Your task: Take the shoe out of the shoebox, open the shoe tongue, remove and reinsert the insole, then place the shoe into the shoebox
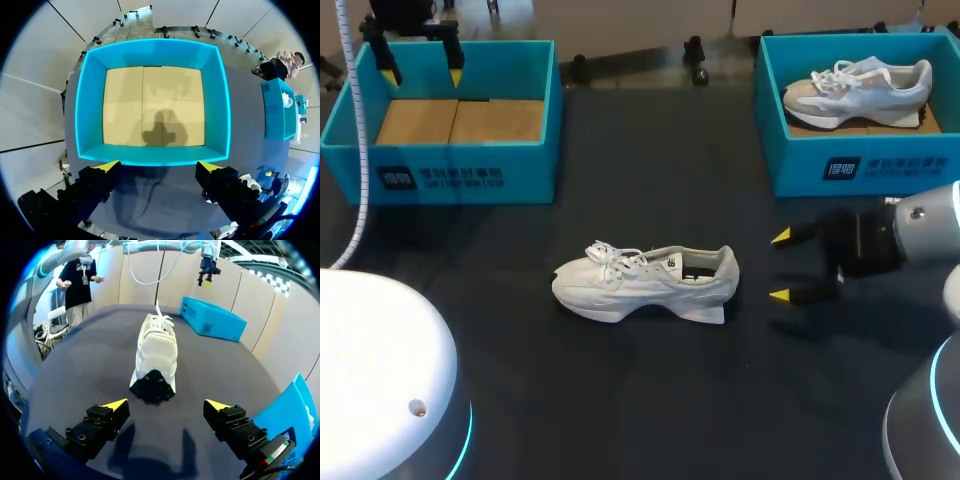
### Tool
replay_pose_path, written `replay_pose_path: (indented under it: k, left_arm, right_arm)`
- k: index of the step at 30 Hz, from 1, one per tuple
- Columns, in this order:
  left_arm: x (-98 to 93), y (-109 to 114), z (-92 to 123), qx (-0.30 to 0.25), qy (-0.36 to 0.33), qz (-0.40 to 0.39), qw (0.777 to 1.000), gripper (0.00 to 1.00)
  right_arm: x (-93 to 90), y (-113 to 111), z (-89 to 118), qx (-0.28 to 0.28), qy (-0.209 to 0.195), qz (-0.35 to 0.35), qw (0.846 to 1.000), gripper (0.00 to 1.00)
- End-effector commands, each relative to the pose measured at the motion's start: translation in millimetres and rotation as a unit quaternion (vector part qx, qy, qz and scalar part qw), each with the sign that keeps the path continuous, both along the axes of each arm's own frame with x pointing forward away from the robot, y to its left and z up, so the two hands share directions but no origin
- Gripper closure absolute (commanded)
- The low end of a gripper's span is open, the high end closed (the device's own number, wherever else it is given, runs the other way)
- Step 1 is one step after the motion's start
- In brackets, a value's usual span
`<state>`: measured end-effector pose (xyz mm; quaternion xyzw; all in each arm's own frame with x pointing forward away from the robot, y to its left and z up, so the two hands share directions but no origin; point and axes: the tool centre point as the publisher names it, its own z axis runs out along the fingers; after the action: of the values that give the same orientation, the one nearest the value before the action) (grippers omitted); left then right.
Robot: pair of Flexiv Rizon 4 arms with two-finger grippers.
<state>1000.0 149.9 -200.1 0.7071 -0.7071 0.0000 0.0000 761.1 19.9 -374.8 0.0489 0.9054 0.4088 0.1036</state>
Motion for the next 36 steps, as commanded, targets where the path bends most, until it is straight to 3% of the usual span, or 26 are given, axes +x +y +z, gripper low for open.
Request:
replay_pose_path:
  k: [1, 12, 26, 36]
  left_arm:
    - [0.0, 0.0, 0.0, 0.000, 0.000, 0.000, 1.000, 0.00]
    - [0.0, 0.0, 0.0, 0.000, 0.000, 0.000, 1.000, 0.00]
    - [0.0, 0.0, 0.0, 0.000, 0.000, 0.000, 1.000, 0.00]
    - [0.0, 0.0, 0.0, 0.000, 0.000, 0.000, 1.000, 0.00]
  right_arm:
    - [13.8, 17.0, -10.7, -0.002, 0.016, -0.004, 1.000, 0.00]
    - [16.8, 40.5, -18.0, 0.007, 0.029, -0.011, 0.999, 0.00]
    - [2.2, 57.0, -20.9, 0.014, 0.032, -0.036, 0.999, 0.00]
    - [3.4, 68.0, -24.9, 0.021, 0.032, -0.037, 0.999, 0.00]
